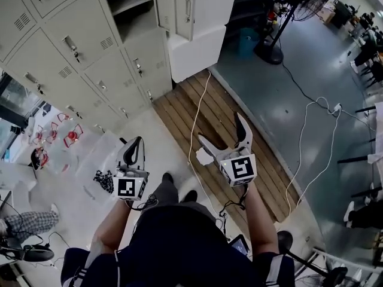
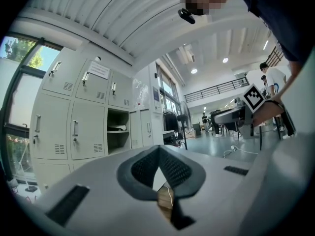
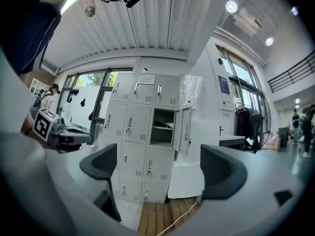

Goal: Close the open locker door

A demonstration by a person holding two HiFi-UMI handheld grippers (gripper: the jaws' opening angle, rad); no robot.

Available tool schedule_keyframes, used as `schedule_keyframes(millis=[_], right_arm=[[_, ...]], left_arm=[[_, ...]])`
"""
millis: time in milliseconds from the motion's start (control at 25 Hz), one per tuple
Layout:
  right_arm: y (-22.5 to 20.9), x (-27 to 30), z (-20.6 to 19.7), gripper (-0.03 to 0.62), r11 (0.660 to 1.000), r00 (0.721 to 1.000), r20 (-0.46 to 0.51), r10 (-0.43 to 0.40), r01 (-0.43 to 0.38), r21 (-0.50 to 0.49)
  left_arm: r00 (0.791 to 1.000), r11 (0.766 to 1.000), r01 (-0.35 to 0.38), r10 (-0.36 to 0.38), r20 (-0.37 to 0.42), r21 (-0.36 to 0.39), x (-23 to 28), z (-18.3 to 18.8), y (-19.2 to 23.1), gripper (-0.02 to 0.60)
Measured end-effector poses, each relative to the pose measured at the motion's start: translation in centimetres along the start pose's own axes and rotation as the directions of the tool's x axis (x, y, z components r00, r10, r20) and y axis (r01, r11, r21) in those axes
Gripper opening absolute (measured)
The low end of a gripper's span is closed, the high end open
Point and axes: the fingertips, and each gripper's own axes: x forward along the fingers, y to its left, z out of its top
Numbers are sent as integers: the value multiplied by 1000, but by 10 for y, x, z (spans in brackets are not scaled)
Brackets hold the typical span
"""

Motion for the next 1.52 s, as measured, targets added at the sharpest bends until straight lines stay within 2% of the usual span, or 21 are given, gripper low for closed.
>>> schedule_keyframes(millis=[200,360,520,640,760,960,1240,1400,1520], right_arm=[[-25,63,5,534,999,999,29,36,-35,-10],[-47,130,18,526,998,997,60,58,-57,-21],[-74,203,35,523,997,994,78,70,-68,-29],[-92,249,46,517,997,994,81,72,-70,-27],[-111,284,57,508,997,992,93,79,-77,-31],[-144,330,67,489,993,990,88,113,-111,-29],[-187,396,65,467,970,969,58,242,-242,-7],[-216,425,53,451,950,950,39,311,-311,-12],[-228,446,44,441,926,925,30,378,-378,-8]], left_arm=[[1000,1000,-13,13,27,-9,54,-1,21,3],[1000,1000,-17,17,13,3,104,-15,56,3],[999,999,-31,32,42,-27,162,-7,96,3],[999,1000,-9,8,43,7,197,-8,123,3],[1000,999,15,-15,2,46,222,-14,139,3],[999,999,1,-3,37,45,245,-7,158,3],[998,998,-54,53,24,44,269,-9,175,3],[995,993,-103,104,-5,62,292,-10,180,3],[988,986,-152,153,-3,65,309,-6,181,3]])
